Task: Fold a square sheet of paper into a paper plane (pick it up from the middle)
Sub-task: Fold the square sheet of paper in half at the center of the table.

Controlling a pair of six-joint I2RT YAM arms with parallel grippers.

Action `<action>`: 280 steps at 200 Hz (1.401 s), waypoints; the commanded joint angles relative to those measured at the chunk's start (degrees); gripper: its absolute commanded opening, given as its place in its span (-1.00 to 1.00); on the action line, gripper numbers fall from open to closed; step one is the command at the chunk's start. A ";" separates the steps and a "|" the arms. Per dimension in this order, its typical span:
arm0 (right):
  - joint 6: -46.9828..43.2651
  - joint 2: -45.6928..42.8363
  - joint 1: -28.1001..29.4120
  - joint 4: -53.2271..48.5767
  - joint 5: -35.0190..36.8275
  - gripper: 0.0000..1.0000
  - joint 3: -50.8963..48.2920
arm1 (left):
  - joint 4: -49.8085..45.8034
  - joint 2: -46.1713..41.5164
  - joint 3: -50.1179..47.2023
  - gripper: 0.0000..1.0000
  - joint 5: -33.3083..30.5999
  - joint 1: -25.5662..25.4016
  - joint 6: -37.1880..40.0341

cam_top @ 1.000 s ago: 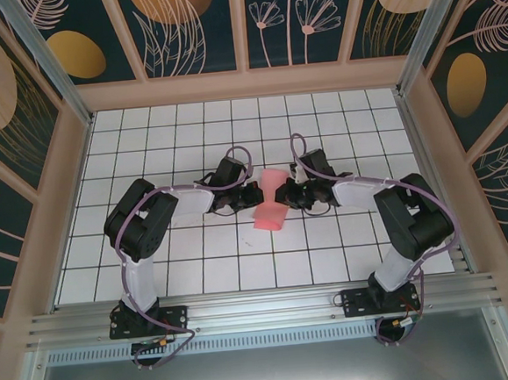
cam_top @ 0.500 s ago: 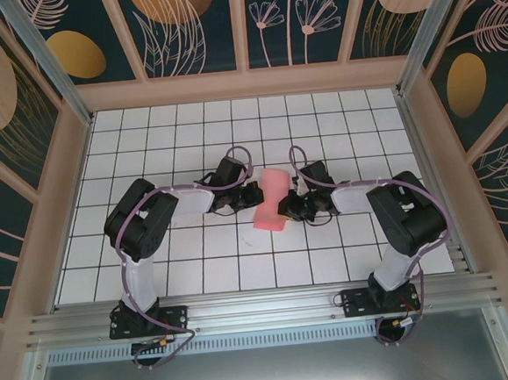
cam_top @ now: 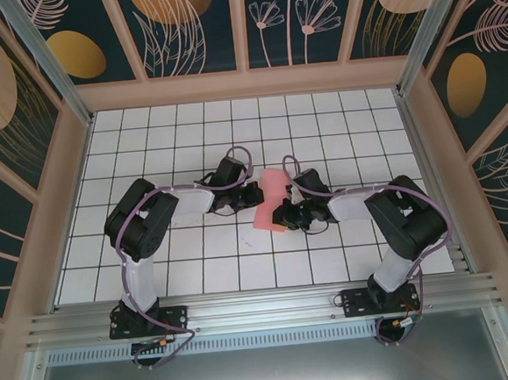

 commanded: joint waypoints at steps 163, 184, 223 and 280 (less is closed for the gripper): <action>1.35 -6.15 1.10 -0.90 0.67 -0.69 -3.81 | -6.30 3.07 -0.45 -0.87 -1.95 -0.25 1.69; -0.29 -9.36 -1.11 -2.93 1.29 -0.68 -0.21 | -6.52 3.21 -0.37 -0.87 -2.13 -0.23 1.83; -3.58 -5.53 -7.45 -1.88 -0.53 -0.67 4.02 | -6.47 3.49 -0.28 -0.87 -1.95 -0.28 1.85; -5.36 3.41 -9.70 0.12 0.30 -0.67 6.18 | -7.17 4.10 0.33 -0.87 -1.78 -0.27 2.20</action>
